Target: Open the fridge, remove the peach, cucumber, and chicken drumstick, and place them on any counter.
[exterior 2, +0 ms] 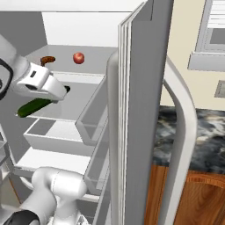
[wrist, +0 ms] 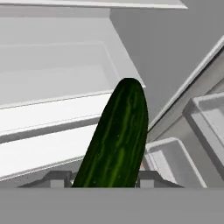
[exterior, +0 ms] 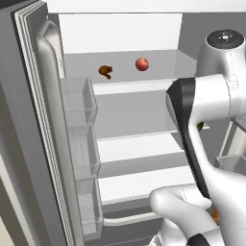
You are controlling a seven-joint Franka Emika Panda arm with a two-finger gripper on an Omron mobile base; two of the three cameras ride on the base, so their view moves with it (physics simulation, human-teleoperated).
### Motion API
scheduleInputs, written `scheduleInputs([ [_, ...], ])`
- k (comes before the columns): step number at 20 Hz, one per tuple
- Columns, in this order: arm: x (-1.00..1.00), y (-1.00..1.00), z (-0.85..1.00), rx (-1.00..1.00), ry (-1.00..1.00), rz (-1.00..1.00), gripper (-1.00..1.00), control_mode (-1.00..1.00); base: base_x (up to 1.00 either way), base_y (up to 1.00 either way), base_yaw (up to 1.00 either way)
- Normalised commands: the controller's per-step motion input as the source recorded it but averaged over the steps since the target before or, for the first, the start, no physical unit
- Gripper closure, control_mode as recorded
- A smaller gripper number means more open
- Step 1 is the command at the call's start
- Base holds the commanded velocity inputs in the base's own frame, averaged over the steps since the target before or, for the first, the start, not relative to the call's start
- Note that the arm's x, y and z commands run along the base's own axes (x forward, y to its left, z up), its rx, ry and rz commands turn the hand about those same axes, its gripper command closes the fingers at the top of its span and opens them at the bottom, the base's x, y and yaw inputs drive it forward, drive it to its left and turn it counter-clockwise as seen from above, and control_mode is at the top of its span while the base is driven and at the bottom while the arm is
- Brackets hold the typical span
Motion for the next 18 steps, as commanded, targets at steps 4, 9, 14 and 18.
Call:
scheduleInputs([
  [4,0.00,0.00,-0.22,0.04,0.02,0.31,1.00,-1.00,0.00,0.00,0.00],
  [9,0.00,0.00,0.00,0.01,0.08,0.37,1.00,-1.00,0.00,0.00,0.00],
  [14,0.00,0.00,0.00,0.00,0.07,0.37,1.00,-1.00,0.00,0.00,0.00],
  [18,0.00,0.07,0.00,0.00,0.09,0.28,1.00,-1.00,0.00,0.00,0.00],
])
